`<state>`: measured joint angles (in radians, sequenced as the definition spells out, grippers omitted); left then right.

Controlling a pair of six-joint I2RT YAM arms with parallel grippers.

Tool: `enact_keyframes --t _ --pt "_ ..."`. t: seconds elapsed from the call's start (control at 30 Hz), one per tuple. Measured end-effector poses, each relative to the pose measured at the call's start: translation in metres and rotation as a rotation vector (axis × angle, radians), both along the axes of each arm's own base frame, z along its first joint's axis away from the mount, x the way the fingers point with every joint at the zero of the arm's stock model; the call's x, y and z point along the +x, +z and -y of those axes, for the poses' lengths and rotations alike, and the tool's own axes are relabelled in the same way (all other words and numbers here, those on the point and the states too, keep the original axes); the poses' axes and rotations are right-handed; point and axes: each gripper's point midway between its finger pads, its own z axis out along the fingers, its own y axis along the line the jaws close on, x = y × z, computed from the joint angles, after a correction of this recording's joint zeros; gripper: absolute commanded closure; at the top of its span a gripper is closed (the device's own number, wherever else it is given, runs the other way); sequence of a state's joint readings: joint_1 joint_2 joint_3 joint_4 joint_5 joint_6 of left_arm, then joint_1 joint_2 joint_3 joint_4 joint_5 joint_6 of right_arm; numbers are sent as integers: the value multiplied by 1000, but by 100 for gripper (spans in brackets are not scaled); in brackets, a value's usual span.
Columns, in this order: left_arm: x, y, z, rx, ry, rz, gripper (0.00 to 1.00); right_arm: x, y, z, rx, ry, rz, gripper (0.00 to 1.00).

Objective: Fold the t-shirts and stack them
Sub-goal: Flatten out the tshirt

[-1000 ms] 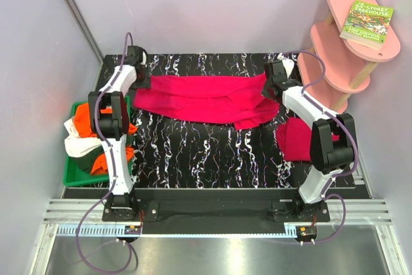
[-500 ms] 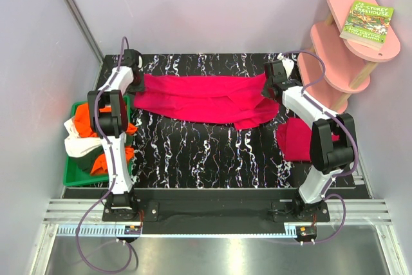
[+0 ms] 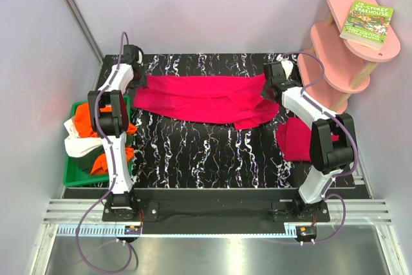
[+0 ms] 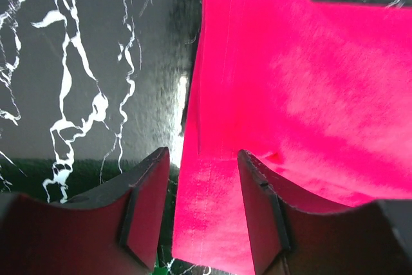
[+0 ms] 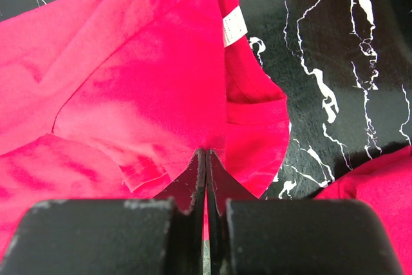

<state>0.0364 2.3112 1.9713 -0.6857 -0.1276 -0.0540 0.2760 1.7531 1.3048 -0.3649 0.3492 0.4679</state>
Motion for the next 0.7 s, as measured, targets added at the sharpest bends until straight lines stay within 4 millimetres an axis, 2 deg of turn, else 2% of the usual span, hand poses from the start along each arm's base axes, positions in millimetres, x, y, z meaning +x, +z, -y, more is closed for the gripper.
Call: enact_keyframes --t 0.13,0.27,0.4,0.43,0.5,0.7 --pt "6 1 1 -4 -4 14 56 -2 -3 1 -2 0 -8 100" --pt "6 -11 2 -11 -11 -7 63 -3 -4 1 -3 0 -11 100" --pt "3 -20 4 -19 -16 -28 83 -3 -4 1 -3 0 -11 100" --pt "3 -21 4 -21 -15 -29 92 -3 -4 1 -4 0 -11 100" --pt "3 -21 4 -22 -17 -29 100 -3 -5 1 -4 0 -12 100" --pt "3 -21 5 -22 -20 -25 100 -3 -6 0 -4 1 -15 100"
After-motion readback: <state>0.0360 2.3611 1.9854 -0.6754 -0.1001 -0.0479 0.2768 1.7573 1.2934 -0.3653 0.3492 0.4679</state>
